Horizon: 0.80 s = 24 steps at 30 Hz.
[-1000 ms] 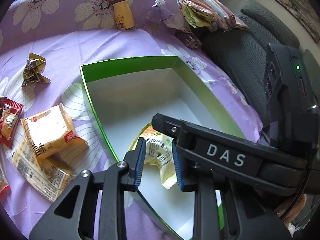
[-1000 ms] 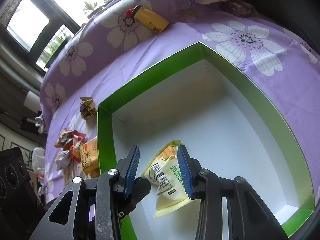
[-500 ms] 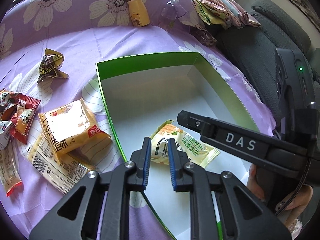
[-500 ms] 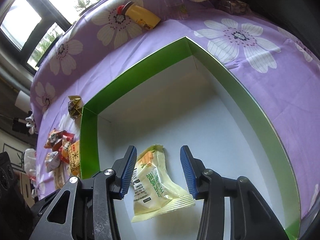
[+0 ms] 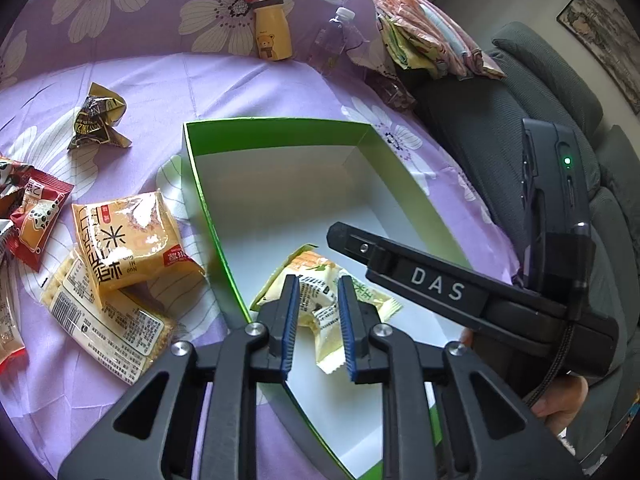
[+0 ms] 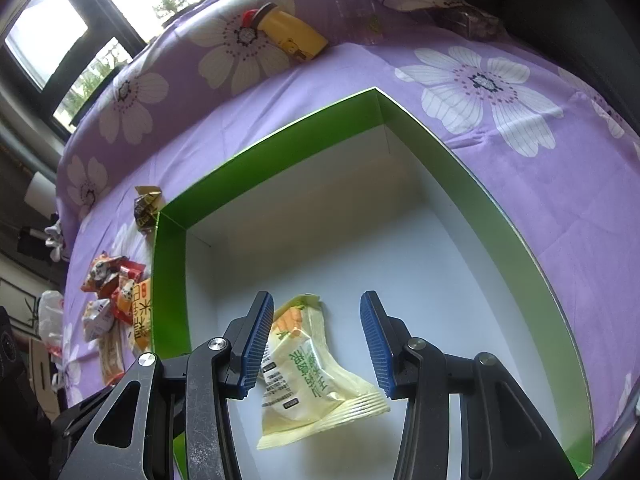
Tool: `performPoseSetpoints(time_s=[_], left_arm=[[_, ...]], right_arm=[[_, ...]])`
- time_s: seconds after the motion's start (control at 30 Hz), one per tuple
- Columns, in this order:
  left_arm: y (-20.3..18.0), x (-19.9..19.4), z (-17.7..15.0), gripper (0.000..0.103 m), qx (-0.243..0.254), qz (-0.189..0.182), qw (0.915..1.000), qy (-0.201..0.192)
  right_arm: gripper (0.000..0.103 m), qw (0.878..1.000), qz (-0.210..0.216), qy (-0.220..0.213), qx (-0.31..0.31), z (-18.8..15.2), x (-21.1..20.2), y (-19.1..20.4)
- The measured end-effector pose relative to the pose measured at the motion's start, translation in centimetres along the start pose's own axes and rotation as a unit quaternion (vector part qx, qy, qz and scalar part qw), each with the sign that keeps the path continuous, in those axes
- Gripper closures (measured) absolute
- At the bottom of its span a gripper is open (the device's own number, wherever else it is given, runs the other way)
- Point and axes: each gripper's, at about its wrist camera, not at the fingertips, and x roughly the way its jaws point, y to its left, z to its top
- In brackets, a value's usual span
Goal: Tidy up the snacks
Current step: 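Move the right gripper back to the snack pile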
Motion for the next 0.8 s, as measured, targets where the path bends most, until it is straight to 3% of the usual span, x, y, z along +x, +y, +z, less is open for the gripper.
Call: performPoseSetpoints(time_s=[0.03, 0.13, 0.3, 0.4, 0.5, 0.6, 0.8], left_arm=[[-0.2, -0.6, -0.1, 0.081, 0.004, -0.004, 1.0000, -0.007], [0.0, -2.7, -0.2, 0.072, 0.010, -0.002, 0.9996, -0.026], [2.3, -6.7, -0.8, 0.030, 0.003, 0.023, 0.9974, -0.069], [4.4, -9.2, -1.3, 0.021, -0.011, 0.058, 0.9943, -0.089], [7.4, -11.7, -1.7, 0.014, -0.032, 0.090, 0.9898, -0.106], [10.6, -14.0, -2.0, 0.014, -0.062, 0.139, 0.9820, -0.112], [16.9, -18.6, -3.8, 0.012, -0.128, 0.172, 0.9663, -0.141]], right_arm=[[0.056, 1.000, 0.006, -0.007, -0.004, -0.1, -0.4, 0.3], [0.039, 0.999, 0.022, -0.028, -0.014, -0.2, -1.5, 1.4], [0.025, 0.997, 0.027, -0.061, -0.037, -0.7, -3.0, 3.6], [0.018, 0.995, 0.043, -0.071, -0.056, -1.1, -3.5, 5.3], [0.016, 0.992, 0.060, -0.081, -0.072, -1.7, -4.0, 7.0], [0.015, 0.989, 0.070, -0.096, -0.086, -2.6, -4.4, 9.0], [0.015, 0.980, 0.116, -0.098, -0.125, -4.7, -4.7, 13.2]])
